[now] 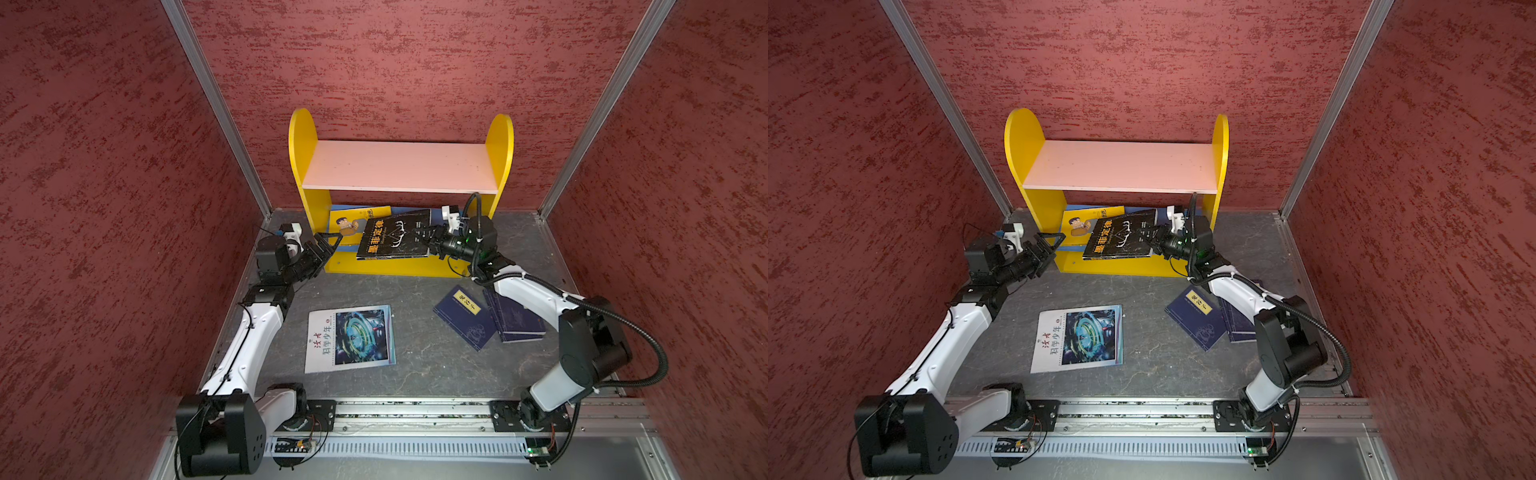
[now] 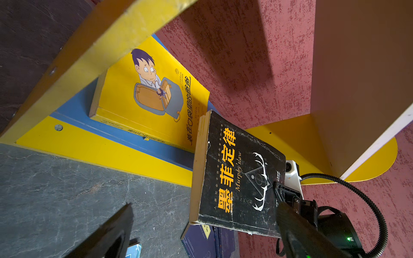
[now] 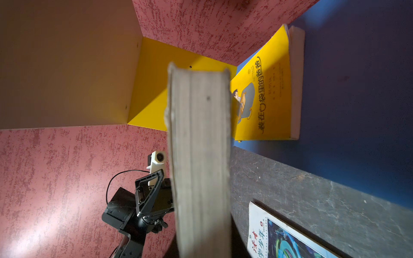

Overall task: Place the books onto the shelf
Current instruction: 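Lower the black book onto the yellow book on the blue shelf with the right gripper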

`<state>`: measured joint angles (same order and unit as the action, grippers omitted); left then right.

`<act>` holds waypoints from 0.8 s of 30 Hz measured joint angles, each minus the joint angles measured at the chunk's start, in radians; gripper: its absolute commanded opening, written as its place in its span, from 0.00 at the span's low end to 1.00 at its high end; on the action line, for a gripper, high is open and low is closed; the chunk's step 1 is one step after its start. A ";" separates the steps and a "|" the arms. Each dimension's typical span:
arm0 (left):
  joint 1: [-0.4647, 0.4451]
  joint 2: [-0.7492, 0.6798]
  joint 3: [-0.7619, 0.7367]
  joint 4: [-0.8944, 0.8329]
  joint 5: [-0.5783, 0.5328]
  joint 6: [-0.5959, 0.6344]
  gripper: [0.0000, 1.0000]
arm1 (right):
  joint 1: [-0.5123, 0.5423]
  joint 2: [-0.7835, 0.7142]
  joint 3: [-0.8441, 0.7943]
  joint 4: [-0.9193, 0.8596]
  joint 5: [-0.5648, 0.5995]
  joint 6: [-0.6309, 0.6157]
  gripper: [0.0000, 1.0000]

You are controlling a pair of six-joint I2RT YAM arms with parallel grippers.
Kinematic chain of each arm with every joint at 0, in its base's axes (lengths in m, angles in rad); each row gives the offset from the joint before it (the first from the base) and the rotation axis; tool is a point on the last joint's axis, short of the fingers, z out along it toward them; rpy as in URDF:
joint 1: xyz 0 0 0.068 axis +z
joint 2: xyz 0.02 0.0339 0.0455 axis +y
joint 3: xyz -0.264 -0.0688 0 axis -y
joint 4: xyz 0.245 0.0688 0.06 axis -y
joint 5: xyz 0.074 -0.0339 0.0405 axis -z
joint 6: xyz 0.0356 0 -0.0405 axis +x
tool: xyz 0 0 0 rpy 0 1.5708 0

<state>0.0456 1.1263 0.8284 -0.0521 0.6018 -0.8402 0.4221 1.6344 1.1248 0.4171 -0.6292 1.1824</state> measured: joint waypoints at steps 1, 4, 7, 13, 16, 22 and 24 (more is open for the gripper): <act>0.000 0.005 0.000 0.000 0.000 0.000 0.99 | 0.000 0.017 0.019 0.008 -0.003 0.007 0.13; 0.000 0.017 0.000 -0.001 -0.001 0.000 0.99 | 0.005 0.103 0.100 0.053 -0.011 0.019 0.14; 0.000 0.017 0.000 -0.002 -0.002 0.004 0.99 | 0.019 0.215 0.220 0.080 -0.021 0.026 0.13; 0.002 -0.013 0.000 -0.045 -0.024 0.023 0.99 | 0.049 0.411 0.441 0.081 -0.053 0.026 0.14; 0.006 -0.047 0.000 -0.073 -0.037 0.040 0.99 | 0.051 0.500 0.548 0.036 -0.080 0.019 0.14; 0.029 -0.089 0.000 -0.120 -0.055 0.066 0.99 | 0.049 0.598 0.640 -0.071 -0.096 -0.003 0.15; 0.040 -0.093 0.000 -0.131 -0.058 0.071 0.99 | 0.047 0.609 0.646 -0.079 -0.100 -0.003 0.15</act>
<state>0.0853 1.0336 0.8284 -0.1833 0.5442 -0.7689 0.4686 2.2436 1.7710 0.3382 -0.7292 1.1793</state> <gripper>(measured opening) 0.995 0.172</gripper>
